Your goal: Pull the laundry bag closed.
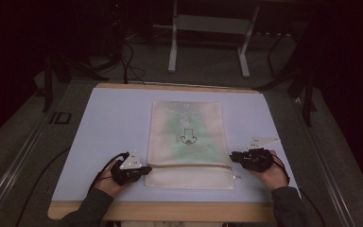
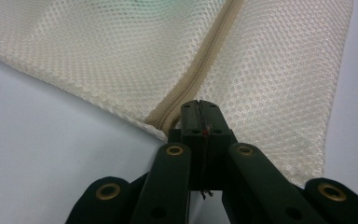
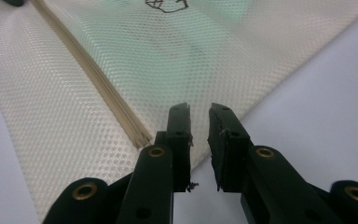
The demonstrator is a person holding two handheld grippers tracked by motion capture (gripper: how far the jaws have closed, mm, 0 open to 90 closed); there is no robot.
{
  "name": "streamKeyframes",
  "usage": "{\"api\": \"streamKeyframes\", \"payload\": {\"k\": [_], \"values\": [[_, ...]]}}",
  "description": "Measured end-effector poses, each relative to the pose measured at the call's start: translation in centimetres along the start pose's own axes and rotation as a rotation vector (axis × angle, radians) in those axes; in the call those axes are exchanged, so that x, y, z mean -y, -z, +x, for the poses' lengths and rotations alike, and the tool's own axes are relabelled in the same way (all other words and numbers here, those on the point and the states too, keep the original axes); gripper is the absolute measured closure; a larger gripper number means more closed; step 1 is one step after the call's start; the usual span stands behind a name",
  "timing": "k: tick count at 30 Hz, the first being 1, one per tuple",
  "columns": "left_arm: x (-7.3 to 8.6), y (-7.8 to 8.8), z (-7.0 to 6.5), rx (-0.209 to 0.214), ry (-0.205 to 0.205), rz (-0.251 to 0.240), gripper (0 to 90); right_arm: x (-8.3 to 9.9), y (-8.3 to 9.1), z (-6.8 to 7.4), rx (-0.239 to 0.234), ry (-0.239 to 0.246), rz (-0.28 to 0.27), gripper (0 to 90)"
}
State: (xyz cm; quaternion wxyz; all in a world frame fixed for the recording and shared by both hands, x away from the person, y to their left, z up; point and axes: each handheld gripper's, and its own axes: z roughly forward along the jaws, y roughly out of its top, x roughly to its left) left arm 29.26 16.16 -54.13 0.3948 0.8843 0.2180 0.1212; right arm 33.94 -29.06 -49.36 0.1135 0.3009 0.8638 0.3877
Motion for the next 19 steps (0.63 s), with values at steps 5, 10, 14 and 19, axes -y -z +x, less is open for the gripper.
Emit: {"api": "streamKeyframes", "payload": {"k": [5, 10, 14, 19], "values": [[0.0, 0.0, 0.0, 0.0, -0.002, 0.001, 89.0, 0.4, 0.1, -0.1, 0.028, -0.024, 0.003, 78.3], [0.0, 0.0, 0.0, -0.001, -0.004, 0.002, 88.9, 1.3, 0.6, -0.4, 0.057, -0.069, -0.02, 78.4], [0.0, 0.0, 0.0, 0.001, -0.001, 0.002, 88.9, 1.8, 0.9, -0.8, 0.069, -0.094, -0.035, 78.4], [0.0, 0.0, 0.0, 0.003, 0.001, 0.001, 88.9, 2.2, 0.9, -1.1, 0.083, -0.114, -0.04, 78.0]]}}
